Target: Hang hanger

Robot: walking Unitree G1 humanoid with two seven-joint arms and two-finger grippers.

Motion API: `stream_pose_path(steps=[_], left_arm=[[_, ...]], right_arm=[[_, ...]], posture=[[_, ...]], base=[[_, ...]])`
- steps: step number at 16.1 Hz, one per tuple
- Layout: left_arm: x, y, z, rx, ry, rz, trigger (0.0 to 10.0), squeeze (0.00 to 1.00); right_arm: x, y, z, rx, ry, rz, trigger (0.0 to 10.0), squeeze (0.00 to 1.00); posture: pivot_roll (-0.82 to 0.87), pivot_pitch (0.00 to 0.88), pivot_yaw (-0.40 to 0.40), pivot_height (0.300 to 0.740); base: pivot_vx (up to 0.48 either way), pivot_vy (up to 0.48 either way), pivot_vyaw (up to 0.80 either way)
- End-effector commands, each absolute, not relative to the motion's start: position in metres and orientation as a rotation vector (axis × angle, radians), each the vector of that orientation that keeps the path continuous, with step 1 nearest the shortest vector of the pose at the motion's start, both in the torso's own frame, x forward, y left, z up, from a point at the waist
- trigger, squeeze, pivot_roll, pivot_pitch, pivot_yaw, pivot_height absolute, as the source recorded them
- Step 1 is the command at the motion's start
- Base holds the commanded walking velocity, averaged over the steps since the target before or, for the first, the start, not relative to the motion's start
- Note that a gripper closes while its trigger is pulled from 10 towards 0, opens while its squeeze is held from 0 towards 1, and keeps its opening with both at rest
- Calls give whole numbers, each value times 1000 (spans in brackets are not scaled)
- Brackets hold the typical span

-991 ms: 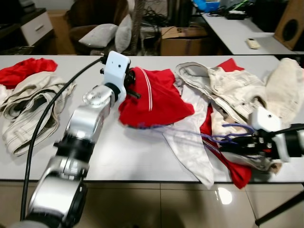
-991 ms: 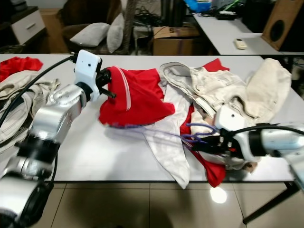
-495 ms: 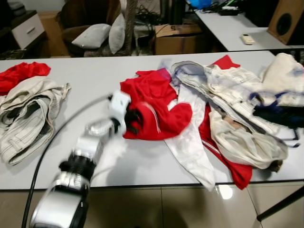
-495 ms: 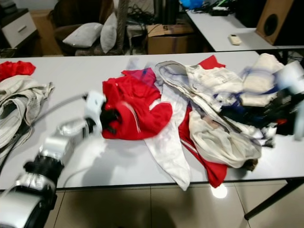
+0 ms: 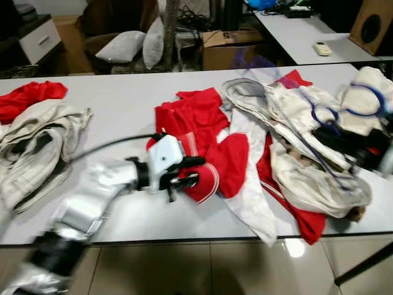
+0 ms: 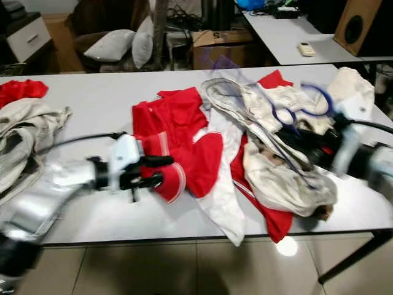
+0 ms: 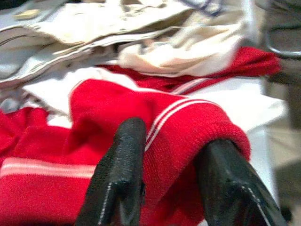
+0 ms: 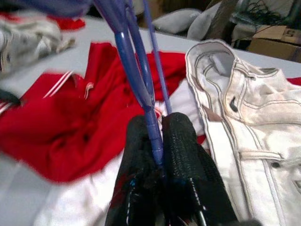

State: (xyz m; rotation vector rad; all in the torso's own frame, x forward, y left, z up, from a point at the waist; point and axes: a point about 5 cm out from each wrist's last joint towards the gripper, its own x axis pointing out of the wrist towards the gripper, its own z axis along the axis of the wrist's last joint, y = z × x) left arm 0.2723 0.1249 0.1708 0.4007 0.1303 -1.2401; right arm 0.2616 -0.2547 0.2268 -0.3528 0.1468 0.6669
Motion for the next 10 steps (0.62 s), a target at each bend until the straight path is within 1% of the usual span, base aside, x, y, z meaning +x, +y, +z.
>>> stream_pose_path(steps=[1, 2, 3, 5, 6, 7, 8, 9, 10], left_arm=[[264, 133, 182, 389, 156, -1279, 10000, 1000], [262, 136, 184, 386, 163, -1283, 10000, 1000], [258, 144, 195, 348, 155, -1278, 10000, 1000], [254, 152, 219, 218, 75, -1279, 10000, 996], [257, 156, 227, 180, 29, -1245, 10000, 941], [262, 160, 233, 115, -23, -1158, 10000, 263], [263, 160, 234, 120, -17, -1148, 10000, 71], [257, 154, 223, 236, 71, -1202, 10000, 0], [251, 150, 213, 313, 141, -1243, 10000, 0]], right_arm=[[264, -240, 223, -339, 141, 665, 10000, 0], [265, -237, 222, -339, 137, 662, 10000, 0], [267, -232, 218, -298, 132, 629, 10000, 0], [269, -226, 216, -256, 105, 544, 10000, 0], [271, -224, 217, -244, 92, 504, 10000, 0], [271, -220, 217, -199, 93, 455, 10000, 0], [270, -217, 219, -152, 83, 460, 10000, 0], [268, -213, 218, -112, 95, 457, 10000, 0], [267, -210, 217, -108, 96, 455, 10000, 0]], posture=[[-63, 0, 77, 740], [-60, 0, 77, 740], [-53, 0, 76, 740], [-48, 0, 77, 740], [-48, 0, 82, 740], [-49, 0, 85, 740], [-49, 0, 85, 740], [-48, 0, 86, 740], [-49, 0, 89, 740]], base=[[0, 0, 0], [0, 0, 0], [0, 0, 0], [0, 0, 0], [0, 0, 0], [0, 0, 0], [0, 0, 0], [0, 0, 0], [0, 0, 0]])
